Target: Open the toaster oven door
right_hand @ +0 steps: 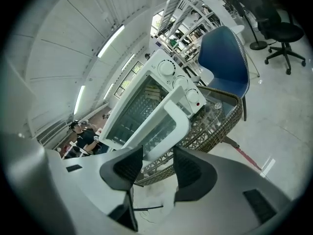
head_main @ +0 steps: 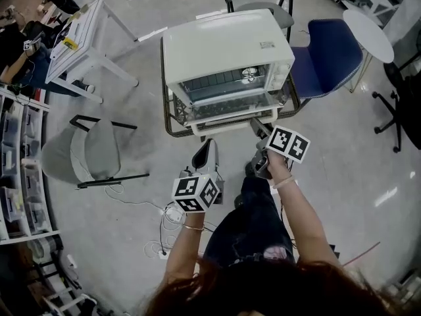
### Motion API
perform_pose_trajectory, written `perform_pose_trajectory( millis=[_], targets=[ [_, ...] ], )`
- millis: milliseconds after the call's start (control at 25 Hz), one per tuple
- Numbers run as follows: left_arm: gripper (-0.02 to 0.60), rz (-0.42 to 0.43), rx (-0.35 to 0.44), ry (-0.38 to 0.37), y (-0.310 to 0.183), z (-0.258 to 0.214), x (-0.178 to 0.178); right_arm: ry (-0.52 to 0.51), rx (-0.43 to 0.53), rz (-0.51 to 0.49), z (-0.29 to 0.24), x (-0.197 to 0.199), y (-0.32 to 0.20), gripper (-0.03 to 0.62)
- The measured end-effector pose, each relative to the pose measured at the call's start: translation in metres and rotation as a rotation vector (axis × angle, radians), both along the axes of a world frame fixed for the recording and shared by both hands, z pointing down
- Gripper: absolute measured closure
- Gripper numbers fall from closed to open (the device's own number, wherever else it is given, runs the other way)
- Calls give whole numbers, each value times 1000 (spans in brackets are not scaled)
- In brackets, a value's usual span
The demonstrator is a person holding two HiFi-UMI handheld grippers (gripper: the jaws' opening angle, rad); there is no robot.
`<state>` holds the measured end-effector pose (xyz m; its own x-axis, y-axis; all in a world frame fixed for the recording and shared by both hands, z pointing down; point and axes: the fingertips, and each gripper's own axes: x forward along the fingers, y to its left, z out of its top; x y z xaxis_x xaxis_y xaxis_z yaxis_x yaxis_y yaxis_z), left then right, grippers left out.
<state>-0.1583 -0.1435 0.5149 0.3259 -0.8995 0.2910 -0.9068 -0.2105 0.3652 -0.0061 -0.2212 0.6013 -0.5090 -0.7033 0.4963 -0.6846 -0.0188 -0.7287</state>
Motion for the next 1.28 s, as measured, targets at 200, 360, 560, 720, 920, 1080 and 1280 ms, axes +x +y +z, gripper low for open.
perform_pose_trajectory(
  millis=[200, 360, 560, 720, 920, 1080, 1280],
  targets=[
    [566, 17, 27, -28, 7, 2, 4, 6, -12, 0, 7, 1, 8, 407],
    [566, 13, 36, -30, 14, 7, 6, -1, -33, 3, 18, 3, 19, 418],
    [566, 11, 56, -43, 18, 11, 10, -9, -50, -2, 30, 4, 27, 425],
    [566, 3, 64, -48, 20, 14, 15, -10, -67, -4, 37, 6, 34, 430],
    [566, 1, 85, -72, 20, 25, 17, -10, -84, -11, 53, 6, 42, 431],
    [566, 2, 98, -91, 20, 32, 21, -16, -82, -20, 66, 7, 46, 434],
    [566, 11, 102, -107, 23, 47, 28, -22, -77, -28, 83, 10, 50, 436]
  ],
)
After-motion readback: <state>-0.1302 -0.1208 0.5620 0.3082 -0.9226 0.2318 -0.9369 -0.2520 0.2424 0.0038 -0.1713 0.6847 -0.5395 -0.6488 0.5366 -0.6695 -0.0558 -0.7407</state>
